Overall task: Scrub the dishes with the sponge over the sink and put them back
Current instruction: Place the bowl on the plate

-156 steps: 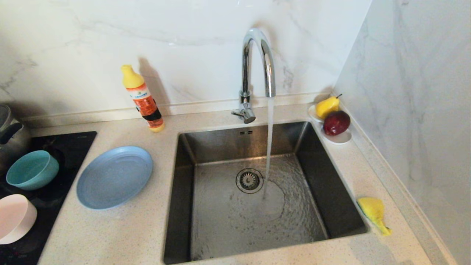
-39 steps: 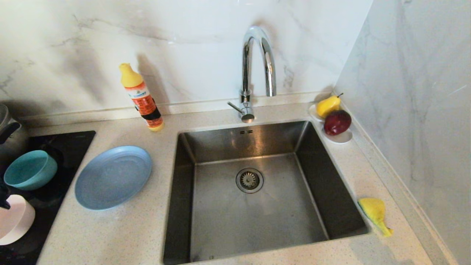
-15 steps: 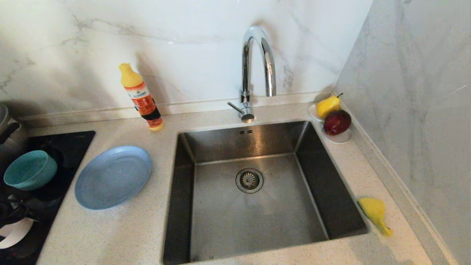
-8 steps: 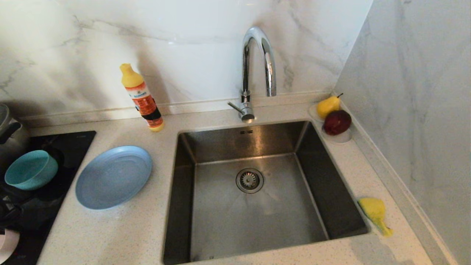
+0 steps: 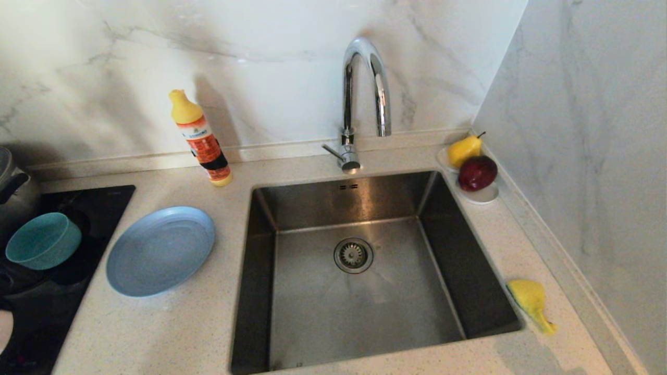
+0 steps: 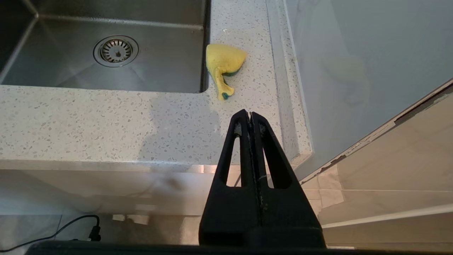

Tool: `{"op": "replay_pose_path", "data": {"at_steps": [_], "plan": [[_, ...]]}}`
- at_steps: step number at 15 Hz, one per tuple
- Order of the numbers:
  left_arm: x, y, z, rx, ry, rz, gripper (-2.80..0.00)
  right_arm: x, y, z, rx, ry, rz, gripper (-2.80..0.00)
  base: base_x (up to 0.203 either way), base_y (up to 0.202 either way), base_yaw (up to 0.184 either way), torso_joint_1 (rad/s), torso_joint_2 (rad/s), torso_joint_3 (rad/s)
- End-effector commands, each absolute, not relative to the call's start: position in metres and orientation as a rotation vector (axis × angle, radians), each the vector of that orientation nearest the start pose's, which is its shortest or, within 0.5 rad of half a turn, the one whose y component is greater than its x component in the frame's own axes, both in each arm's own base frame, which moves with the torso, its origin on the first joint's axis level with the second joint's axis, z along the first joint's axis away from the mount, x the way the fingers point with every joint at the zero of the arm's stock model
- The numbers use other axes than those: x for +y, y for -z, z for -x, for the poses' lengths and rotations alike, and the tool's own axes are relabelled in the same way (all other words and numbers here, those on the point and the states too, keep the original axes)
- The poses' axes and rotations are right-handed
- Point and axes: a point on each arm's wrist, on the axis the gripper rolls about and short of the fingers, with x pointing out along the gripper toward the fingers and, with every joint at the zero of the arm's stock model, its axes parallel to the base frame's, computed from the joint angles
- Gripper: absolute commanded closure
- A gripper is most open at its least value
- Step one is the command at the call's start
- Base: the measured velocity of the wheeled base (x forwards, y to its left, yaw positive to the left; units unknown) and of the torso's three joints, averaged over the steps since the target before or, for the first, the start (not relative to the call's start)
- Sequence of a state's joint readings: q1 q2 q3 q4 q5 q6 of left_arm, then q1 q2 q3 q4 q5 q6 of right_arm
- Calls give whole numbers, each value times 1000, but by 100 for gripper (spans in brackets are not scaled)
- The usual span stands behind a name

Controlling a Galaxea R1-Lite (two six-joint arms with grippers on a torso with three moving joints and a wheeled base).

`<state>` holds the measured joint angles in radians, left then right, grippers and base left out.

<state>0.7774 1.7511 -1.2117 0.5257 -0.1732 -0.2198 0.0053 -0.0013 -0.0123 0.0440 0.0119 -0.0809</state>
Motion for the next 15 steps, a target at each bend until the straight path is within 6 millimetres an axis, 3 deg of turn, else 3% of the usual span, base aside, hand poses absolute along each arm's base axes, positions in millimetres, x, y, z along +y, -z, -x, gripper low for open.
{"op": "replay_pose_path", "data": {"at_steps": [1,4,7,11,15], "plan": [[190,-208,-200,849,-635,673,0,0,-74,24,30,-20,82,0,0,0,0,0,0,0],[168,-230,-190,827,-545,661,0,0,-74,24,30,-20,81,0,0,0,0,0,0,0],[134,-240,-202,833,-420,592,0,0,-74,24,30,-20,81,0,0,0,0,0,0,0],[88,-229,-240,923,-324,498,0,0,-74,24,30,-20,81,0,0,0,0,0,0,0],[42,-201,-292,971,-307,428,0,0,-74,24,30,-20,82,0,0,0,0,0,0,0]]}}
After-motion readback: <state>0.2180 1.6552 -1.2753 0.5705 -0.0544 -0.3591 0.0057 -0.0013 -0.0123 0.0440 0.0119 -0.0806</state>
